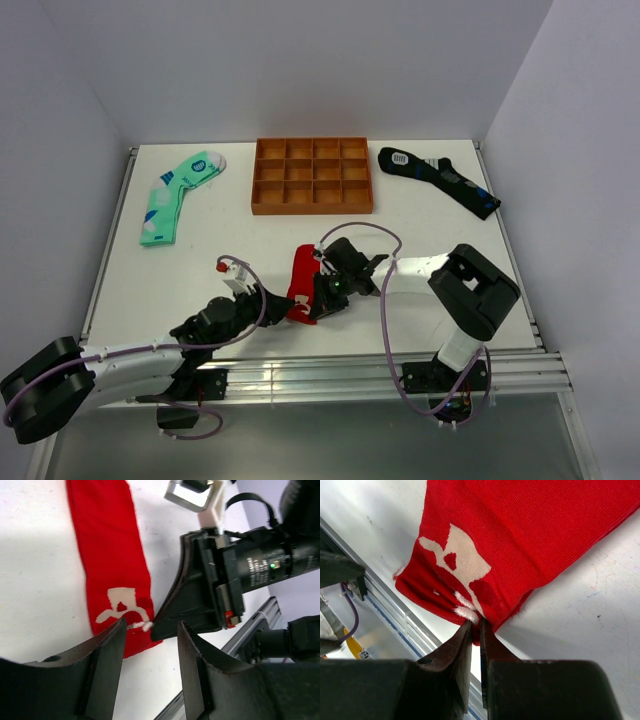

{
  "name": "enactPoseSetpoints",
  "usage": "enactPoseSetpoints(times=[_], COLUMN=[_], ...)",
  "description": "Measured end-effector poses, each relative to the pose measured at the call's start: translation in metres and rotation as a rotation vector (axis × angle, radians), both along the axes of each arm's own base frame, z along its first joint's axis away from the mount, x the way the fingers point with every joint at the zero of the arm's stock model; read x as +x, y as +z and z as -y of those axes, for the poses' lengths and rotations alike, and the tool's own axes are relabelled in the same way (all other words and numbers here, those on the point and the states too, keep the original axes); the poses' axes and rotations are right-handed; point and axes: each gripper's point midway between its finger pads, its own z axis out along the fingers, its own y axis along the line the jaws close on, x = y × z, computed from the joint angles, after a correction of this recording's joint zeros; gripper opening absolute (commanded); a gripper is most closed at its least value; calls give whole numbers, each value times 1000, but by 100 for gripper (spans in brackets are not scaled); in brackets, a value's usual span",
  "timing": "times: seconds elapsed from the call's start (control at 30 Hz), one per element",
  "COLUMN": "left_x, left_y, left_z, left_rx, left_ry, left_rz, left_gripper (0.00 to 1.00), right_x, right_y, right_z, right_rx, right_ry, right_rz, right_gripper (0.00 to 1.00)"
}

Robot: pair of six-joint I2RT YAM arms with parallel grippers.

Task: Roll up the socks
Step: Roll the sock at the center of the board.

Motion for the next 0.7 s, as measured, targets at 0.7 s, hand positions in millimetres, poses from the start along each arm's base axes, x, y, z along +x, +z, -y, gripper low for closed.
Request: enactPoseSetpoints(times=[0.7], left_x=[-12], left_y=[-41], left_z=[-7], left_rx=[129], left_ry=[28], left_rz=[-97], left_gripper=[49], right_x=[1], right_y=[0], right_z=[1], right_rx=[6], right_ry=[-1], right_rz=[-12], right_gripper=[11])
